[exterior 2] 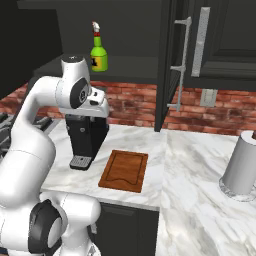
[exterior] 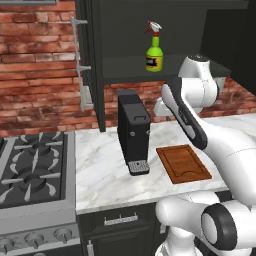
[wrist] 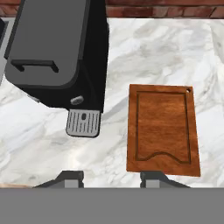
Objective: Grab the spray bottle from the cabinet, then place it next to the cutting board for sanitizing. Then grab the dish brush from the countertop next to the sink and place it next to the cutting board.
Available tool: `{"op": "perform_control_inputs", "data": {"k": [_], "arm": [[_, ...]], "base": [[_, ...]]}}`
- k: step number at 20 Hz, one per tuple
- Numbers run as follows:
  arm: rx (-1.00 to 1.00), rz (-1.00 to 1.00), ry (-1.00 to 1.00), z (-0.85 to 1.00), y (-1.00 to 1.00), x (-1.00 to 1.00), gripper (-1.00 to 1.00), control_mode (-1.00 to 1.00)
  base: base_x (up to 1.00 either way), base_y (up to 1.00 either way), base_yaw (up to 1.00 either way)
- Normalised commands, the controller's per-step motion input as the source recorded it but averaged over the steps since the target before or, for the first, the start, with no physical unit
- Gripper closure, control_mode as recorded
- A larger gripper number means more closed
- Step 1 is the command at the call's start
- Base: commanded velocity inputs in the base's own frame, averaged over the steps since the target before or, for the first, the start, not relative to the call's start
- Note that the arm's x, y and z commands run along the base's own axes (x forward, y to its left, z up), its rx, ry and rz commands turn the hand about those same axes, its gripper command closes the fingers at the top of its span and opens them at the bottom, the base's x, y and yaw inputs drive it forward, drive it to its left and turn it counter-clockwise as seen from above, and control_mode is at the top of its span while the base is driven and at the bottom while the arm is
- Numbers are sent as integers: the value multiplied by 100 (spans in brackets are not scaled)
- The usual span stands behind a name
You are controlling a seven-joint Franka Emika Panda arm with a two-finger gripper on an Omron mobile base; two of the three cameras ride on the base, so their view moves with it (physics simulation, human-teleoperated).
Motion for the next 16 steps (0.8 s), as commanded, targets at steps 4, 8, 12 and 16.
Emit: {"op": "perform_control_inputs", "data": {"k": [4,8,12,16], "arm": [[0,0,-2,0,0,-38,-100,-100],[-4,0,-26,0,0,-93,-100,-100],[-4,-1,-49,27,-1,-78,-100,-100],[1,0,-46,67,0,-76,-100,-100]], "base": [[0,0,0],[0,0,0],[0,0,0],[0,0,0]]}}
